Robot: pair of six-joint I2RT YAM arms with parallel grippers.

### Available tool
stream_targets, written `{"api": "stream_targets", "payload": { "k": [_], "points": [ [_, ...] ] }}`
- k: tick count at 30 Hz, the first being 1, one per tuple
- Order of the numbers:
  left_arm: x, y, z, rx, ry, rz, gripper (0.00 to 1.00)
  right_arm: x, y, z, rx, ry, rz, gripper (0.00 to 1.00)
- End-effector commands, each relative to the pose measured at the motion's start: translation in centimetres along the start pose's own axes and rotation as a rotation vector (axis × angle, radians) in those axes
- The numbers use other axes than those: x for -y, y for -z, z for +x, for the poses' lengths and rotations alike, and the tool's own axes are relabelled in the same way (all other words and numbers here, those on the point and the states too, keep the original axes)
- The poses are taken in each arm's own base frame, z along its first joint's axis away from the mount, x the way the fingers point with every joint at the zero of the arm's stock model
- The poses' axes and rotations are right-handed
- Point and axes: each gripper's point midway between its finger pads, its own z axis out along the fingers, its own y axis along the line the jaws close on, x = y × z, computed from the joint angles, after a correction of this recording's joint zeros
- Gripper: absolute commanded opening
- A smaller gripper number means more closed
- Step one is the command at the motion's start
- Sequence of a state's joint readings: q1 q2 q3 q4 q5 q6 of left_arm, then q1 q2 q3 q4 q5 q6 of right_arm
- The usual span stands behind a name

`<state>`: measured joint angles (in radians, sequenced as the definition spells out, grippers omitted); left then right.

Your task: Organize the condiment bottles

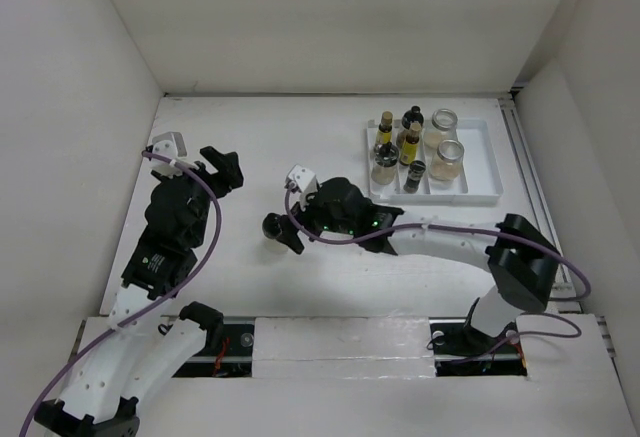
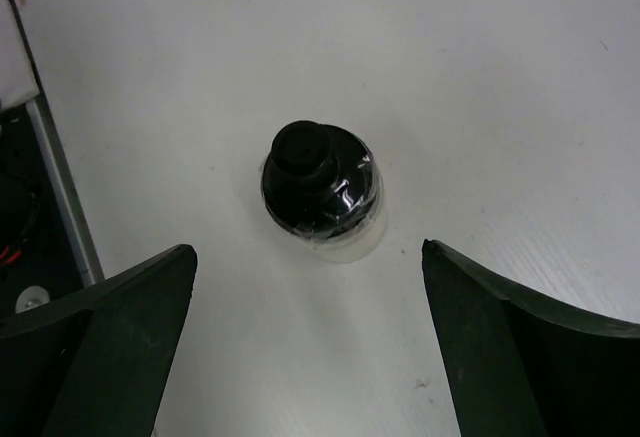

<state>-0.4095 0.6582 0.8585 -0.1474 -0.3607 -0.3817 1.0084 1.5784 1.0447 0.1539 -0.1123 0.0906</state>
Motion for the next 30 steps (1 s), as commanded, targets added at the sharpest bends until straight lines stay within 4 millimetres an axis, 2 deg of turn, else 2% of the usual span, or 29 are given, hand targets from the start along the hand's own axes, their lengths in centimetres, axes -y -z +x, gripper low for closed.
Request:
{"api": "stream_targets", "payload": {
  "k": [1, 4, 10, 12, 14, 15, 17, 19, 21, 22, 24, 25, 26, 27, 28, 29, 30],
  "points": [
    [0.1, 0.4, -1.8, 0.057, 0.01, 0.002, 0.71, -1.0, -2.0, -3.6, 0.087, 0.054, -0.025, 1.0],
    [0.2, 0.3, -1.5, 0.054, 0.01, 0.01, 0.71, -0.8, -4.2, -2.0, 0.038, 0.051, -0.008, 1.0],
    [0.5, 0.2, -1.6, 0.048, 0.009, 0.021, 0.71, -0.5, -7.1, -0.6, -0.012, 0.047, -0.013, 1.0],
    [0.7, 0.5, -1.8, 0.052, 0.013, 0.033, 0.71, -0.3, -8.1, 0.4, -0.035, 0.045, -0.01, 0.91],
    [0.7, 0.7, -2.1, 0.062, 0.017, 0.038, 0.71, 0.0, -8.4, 0.2, -0.027, 0.05, 0.028, 0.81],
    [0.7, 0.8, -2.1, 0.063, 0.017, 0.038, 0.71, 0.3, -8.5, 0.8, -0.044, 0.049, 0.039, 0.69],
    [0.9, 0.8, -2.1, 0.059, 0.017, 0.046, 0.71, 0.5, -8.5, 0.8, -0.042, 0.037, 0.058, 0.49],
    [0.9, 0.8, -2.1, 0.059, 0.017, 0.047, 0.71, 0.4, -8.6, 0.2, -0.03, 0.028, 0.057, 0.41],
    [0.9, 0.8, -2.1, 0.059, 0.017, 0.047, 0.71, 0.9, -7.7, -1.1, -0.018, 0.029, 0.095, 0.34],
    [0.9, 0.8, -2.1, 0.059, 0.017, 0.047, 0.71, 0.7, -6.4, -3.4, 0.032, 0.03, 0.102, 0.32],
    [1.0, 0.8, -2.0, 0.054, 0.017, 0.056, 0.71, 1.7, -4.5, -6.6, 0.106, 0.037, 0.177, 0.32],
    [1.0, 1.0, -2.2, 0.062, 0.02, 0.06, 0.71, 2.3, -2.2, -9.3, 0.163, 0.042, 0.214, 0.32],
    [1.0, 1.0, -2.2, 0.062, 0.02, 0.06, 0.71, 3.1, -0.8, -10.7, 0.193, 0.035, 0.246, 0.3],
    [1.1, 1.0, -2.4, 0.07, 0.023, 0.064, 0.71, 5.4, 0.9, -12.4, 0.236, 0.019, 0.312, 0.3],
    [1.1, 1.0, -2.4, 0.07, 0.023, 0.064, 0.71, 6.7, 2.5, -13.9, 0.275, 0.01, 0.338, 0.29],
    [1.0, 1.0, -2.1, 0.058, 0.018, 0.058, 0.71, 7.7, 5.3, -16.5, 0.345, -0.008, 0.364, 0.28],
    [1.0, 1.0, -2.1, 0.058, 0.018, 0.058, 0.71, 9.5, 6.8, -17.1, 0.368, -0.017, 0.402, 0.28]
  ]
}}
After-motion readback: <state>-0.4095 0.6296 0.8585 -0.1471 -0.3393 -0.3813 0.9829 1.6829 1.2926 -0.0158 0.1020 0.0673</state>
